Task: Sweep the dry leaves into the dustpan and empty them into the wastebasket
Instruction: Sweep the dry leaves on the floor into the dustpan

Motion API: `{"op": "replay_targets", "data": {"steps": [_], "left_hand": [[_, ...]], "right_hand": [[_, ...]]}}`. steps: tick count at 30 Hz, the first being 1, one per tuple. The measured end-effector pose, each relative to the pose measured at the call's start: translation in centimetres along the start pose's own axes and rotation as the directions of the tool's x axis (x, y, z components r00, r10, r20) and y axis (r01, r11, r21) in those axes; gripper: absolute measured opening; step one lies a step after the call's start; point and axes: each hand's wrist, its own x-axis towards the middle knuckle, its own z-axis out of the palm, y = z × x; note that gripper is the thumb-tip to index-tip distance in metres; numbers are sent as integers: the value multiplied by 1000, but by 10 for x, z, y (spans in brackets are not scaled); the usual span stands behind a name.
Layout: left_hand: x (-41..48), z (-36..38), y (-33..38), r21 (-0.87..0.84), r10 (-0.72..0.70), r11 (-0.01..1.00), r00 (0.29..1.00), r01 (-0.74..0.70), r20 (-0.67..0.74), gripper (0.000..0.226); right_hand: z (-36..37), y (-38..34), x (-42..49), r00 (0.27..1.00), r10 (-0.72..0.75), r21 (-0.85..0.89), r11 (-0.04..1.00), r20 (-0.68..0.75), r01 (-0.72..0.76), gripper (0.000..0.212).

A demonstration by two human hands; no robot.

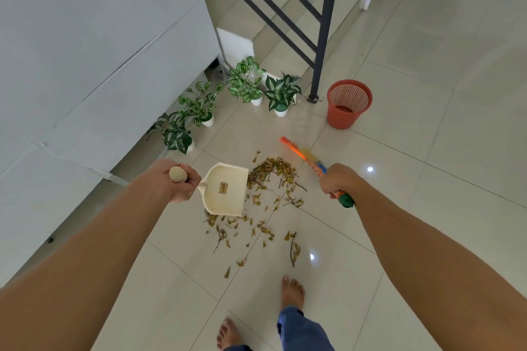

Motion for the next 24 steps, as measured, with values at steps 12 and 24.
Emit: {"op": "replay_targets", "data": {"steps": [12, 24], "left_hand": [[-17, -18, -7, 95, 17, 995, 1000, -15, -17, 8], [-21, -102, 12, 93, -10, 996, 999, 5, 50, 9]], "right_hand": [[18, 18, -25, 996, 66, 169, 983, 58, -75, 6], [124, 4, -97, 990, 108, 270, 954, 91, -129, 10]]}}
